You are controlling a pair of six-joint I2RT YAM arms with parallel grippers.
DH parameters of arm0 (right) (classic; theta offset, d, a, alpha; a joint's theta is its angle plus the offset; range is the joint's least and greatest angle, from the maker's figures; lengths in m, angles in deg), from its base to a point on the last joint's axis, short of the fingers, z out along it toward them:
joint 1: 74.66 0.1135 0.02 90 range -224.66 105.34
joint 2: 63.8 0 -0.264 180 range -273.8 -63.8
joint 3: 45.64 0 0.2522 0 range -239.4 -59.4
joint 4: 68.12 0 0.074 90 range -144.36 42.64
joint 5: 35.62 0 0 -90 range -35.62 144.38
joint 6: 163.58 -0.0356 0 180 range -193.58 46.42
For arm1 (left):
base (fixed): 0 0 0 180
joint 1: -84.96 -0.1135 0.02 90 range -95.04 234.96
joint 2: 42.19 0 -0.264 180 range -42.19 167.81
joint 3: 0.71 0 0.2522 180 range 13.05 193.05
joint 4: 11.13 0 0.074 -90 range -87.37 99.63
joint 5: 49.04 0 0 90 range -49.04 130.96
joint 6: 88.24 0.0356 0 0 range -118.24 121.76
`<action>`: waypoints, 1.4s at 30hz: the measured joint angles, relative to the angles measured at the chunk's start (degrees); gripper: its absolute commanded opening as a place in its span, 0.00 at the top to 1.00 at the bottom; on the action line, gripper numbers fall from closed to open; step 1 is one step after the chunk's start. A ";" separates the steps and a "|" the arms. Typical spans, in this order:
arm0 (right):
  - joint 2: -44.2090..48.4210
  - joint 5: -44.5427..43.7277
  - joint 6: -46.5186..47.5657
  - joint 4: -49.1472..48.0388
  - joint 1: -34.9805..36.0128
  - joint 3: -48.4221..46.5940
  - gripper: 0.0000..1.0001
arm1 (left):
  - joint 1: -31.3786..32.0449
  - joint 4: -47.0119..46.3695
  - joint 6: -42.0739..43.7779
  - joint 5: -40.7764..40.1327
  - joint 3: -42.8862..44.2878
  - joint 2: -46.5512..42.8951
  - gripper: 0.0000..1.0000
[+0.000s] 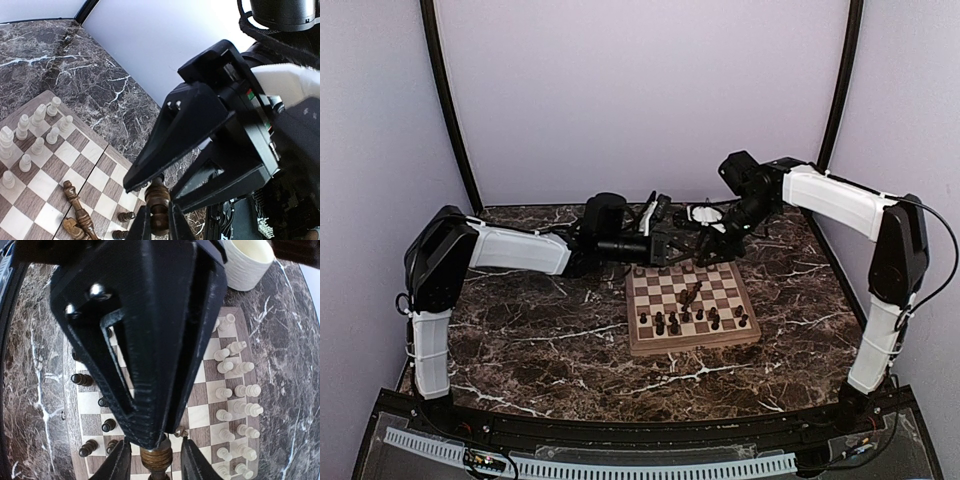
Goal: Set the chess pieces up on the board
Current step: Pass from the right arm to the left, then pass from the left arm to the right
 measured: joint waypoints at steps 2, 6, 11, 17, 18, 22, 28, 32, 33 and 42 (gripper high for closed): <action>0.66 0.98 -0.79 -0.04 -0.57 0.00 0.56 | -0.31 -1.27 -0.22 0.20 -0.46 0.00 1.00; 2.03 4.66 -3.06 0.13 -3.45 -1.88 0.55 | -0.68 -3.30 -0.50 0.33 -1.57 0.00 1.00; 3.48 9.25 -8.39 -1.33 -8.85 -5.40 0.48 | -1.25 -6.25 -0.92 0.24 -2.80 -0.02 1.00; 5.77 10.25 -21.27 -8.83 -12.92 -5.88 0.02 | -1.73 -10.60 -1.31 0.02 -3.10 -0.02 1.00; 5.84 10.82 -24.65 -10.97 -13.64 -5.88 0.01 | -1.84 -11.30 -1.38 -0.04 -3.10 -0.04 1.00; 5.86 16.13 -37.42 -19.37 -18.53 -5.38 0.07 | -2.14 -13.99 -2.01 -0.26 -3.13 -0.15 1.00; 5.86 30.05 -55.98 -33.86 -21.64 2.23 0.33 | -2.21 -18.67 -3.28 -1.38 -4.04 -0.57 1.00; 5.88 35.87 -67.89 -44.22 -20.31 11.91 0.36 | -2.21 -20.22 -3.82 -2.71 -4.68 -1.29 1.00; 5.88 36.72 -70.12 -45.53 -19.80 13.86 0.37 | -2.21 -20.68 -3.87 -3.04 -4.83 -1.46 1.00; 5.88 39.63 -75.38 -48.22 -14.95 16.00 0.39 | -2.21 -22.14 -4.22 -4.55 -5.31 -2.27 1.00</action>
